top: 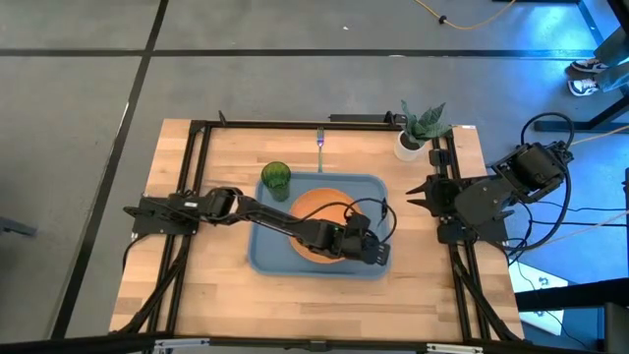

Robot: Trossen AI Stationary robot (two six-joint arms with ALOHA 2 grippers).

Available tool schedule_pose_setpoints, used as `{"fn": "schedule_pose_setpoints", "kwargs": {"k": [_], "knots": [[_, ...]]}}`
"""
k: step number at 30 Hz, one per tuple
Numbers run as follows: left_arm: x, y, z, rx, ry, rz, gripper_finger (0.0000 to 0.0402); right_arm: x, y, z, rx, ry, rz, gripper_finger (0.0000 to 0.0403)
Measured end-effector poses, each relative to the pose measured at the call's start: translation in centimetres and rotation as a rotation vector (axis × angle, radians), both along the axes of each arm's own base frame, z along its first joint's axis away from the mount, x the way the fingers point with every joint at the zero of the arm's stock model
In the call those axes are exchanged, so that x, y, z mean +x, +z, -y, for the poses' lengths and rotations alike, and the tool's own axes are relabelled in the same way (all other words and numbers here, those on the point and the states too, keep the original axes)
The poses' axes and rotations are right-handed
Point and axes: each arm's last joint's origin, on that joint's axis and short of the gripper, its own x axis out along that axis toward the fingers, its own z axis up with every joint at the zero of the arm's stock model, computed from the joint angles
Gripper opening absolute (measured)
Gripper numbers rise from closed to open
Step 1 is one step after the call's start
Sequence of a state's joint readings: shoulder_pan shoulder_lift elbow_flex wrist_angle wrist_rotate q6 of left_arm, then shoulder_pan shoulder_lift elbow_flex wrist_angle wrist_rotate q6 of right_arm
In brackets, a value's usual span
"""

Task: Pick and place plate/cup/fork/spoon on tray
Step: Put the blue spoon on the blue tray to the right of the orange plate

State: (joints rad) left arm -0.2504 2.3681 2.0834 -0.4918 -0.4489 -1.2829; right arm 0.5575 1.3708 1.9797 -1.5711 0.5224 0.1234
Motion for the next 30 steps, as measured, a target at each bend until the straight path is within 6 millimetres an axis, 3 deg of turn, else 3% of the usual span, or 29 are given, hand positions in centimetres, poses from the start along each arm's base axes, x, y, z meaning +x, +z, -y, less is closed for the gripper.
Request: {"fn": "schedule_pose_setpoints", "kwargs": {"k": [3,15,30], "knots": [[0.8,-0.8,0.1,-0.017,0.011,0.052,0.0000,0.0,0.0,0.0,0.000,0.000,0.000,0.0073],[1.0,-3.8,0.3,-0.005,0.016,-0.021,0.0000,0.0,0.0,0.0,0.000,0.000,0.000,0.0073],[0.2,-4.5,-0.2,0.038,0.034,-0.138,0.0000,0.0,0.0,0.0,0.002,-0.002,0.000,0.0073]]}}
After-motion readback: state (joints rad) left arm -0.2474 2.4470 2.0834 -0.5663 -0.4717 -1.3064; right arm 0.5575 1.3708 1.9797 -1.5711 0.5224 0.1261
